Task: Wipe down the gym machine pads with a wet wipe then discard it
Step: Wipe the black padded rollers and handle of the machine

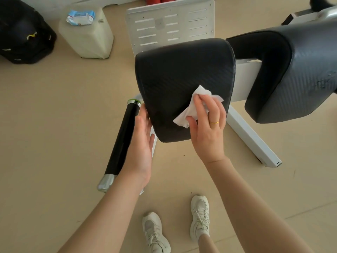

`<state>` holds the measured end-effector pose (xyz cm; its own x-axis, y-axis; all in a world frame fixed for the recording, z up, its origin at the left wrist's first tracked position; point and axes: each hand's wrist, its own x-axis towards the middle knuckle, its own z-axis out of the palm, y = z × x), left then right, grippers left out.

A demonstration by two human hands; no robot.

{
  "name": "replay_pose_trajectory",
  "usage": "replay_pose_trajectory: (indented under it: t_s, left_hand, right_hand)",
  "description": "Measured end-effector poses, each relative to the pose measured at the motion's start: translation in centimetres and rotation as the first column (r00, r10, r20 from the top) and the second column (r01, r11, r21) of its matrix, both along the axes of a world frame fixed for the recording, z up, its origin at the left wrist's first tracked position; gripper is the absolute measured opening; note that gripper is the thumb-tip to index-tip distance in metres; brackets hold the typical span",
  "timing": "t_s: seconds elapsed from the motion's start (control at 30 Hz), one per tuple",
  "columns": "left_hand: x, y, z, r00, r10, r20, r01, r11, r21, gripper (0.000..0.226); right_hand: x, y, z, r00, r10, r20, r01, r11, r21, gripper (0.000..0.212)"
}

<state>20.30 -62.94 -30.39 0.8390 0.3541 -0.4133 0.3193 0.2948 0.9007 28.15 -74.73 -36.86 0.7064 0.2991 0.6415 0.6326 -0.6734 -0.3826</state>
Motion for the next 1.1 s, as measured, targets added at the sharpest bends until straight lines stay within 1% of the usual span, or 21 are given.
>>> replay_pose_trajectory:
  t_s: [0.1,0.2,0.27,0.37,0.47,0.53,0.6,0.67,0.73,0.8,0.87,1.0,1.03,1.1]
  left_hand:
    - [0.0,0.2,-0.1,1.000,-0.018,0.018,0.018,1.000,0.008,0.051]
    - [-0.1,0.4,-0.1,0.998,-0.042,0.037,0.042,0.999,0.011,0.046]
    - [-0.1,0.5,-0.2,0.997,-0.059,0.057,0.058,0.998,0.022,0.044]
    - [-0.2,0.6,-0.1,0.992,-0.086,0.087,0.081,0.995,0.063,0.041]
    - [-0.2,0.5,0.2,0.993,-0.084,0.082,0.078,0.995,0.066,0.038]
    - [-0.1,0.4,0.2,0.995,-0.073,0.066,0.068,0.995,0.071,0.035]
    - [0.0,0.4,0.3,0.997,-0.069,0.046,0.066,0.995,0.075,0.034]
    - [-0.1,0.3,0.4,0.997,-0.059,0.040,0.056,0.996,0.066,0.032]
    - [-0.1,0.1,0.3,0.998,-0.049,0.045,0.046,0.998,0.049,0.031]
    - [-0.2,0.0,0.1,0.998,-0.043,0.056,0.041,0.999,0.027,0.038]
    - [-0.2,0.1,-0.1,0.997,-0.040,0.066,0.039,0.999,0.019,0.043]
    - [-0.4,-0.3,-0.3,0.996,-0.041,0.082,0.037,0.998,0.044,0.036]
    - [-0.4,-0.4,-0.3,0.996,-0.039,0.082,0.034,0.997,0.063,0.034]
    - [-0.3,-0.5,-0.7,0.996,-0.034,0.085,0.027,0.995,0.093,0.034]
  right_hand:
    - [-0.8,1.1,-0.5,0.999,0.027,-0.032,-0.026,0.999,0.026,0.037]
    - [-1.6,2.5,-1.1,0.999,0.026,-0.045,-0.024,0.998,0.056,0.040]
    - [-2.3,3.2,-1.8,0.997,0.064,-0.034,-0.062,0.997,0.052,0.042]
    - [-3.7,3.7,-3.4,0.984,0.177,0.023,-0.175,0.982,-0.072,0.041]
    - [-4.3,3.5,-4.2,0.972,0.227,0.067,-0.213,0.961,-0.175,0.045]
    - [-3.7,2.6,-4.5,0.979,0.172,0.109,-0.142,0.961,-0.239,0.046]
    - [-3.0,1.2,-4.8,0.996,0.003,0.092,0.021,0.966,-0.257,0.046]
    - [-2.6,-0.1,-4.7,0.984,-0.176,0.019,0.175,0.955,-0.239,0.046]
    - [-2.5,-0.4,-4.4,0.965,-0.254,-0.070,0.235,0.950,-0.205,0.050]
    - [-2.5,0.5,-4.1,0.960,-0.233,-0.153,0.216,0.969,-0.120,0.057]
    - [-3.1,2.1,-4.3,0.970,-0.175,-0.171,0.166,0.984,-0.067,0.062]
    - [-5.4,4.8,-6.7,0.995,-0.095,-0.034,0.091,0.990,-0.112,0.061]
    - [-5.8,4.8,-7.3,0.998,-0.069,-0.002,0.068,0.987,-0.146,0.062]
    - [-5.8,4.1,-7.9,0.998,0.000,0.068,0.015,0.972,-0.233,0.056]
